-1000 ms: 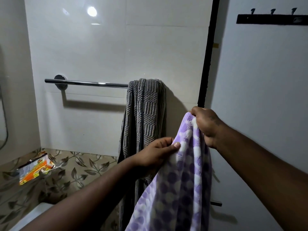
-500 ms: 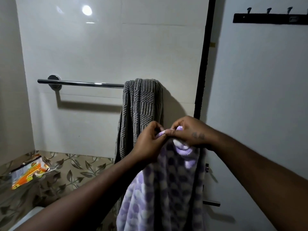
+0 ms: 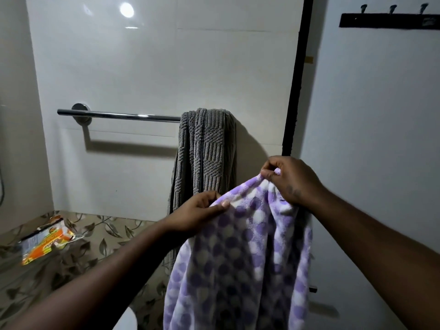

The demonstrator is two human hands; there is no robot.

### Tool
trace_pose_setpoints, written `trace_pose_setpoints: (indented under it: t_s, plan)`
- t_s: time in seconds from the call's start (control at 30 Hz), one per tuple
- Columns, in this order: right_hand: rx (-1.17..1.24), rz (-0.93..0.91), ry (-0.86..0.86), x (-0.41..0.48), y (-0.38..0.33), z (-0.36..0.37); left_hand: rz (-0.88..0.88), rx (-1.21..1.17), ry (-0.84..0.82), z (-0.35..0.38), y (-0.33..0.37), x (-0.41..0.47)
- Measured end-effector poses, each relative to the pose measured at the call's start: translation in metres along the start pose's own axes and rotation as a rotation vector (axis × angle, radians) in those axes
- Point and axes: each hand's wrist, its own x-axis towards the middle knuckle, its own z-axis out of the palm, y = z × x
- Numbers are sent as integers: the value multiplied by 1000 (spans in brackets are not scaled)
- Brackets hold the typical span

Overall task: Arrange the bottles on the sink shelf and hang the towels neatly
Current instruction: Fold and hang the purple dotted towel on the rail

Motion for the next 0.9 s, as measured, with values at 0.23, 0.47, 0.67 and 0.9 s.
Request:
trace_pose_setpoints:
  t_s: [0.23, 0.47, 0.67, 0.9]
  plan:
    - [432, -210, -327, -7, -36, 17, 269, 304, 156, 17, 30, 19]
    - [183, -209, -144, -5, -25, 9, 93, 274, 188, 3, 40, 18]
    - [21, -20, 32, -3, 2, -3, -57, 249, 54, -14, 24, 3]
    - [492, -323, -530, -8, -34, 13, 228, 487, 93, 8, 41, 14]
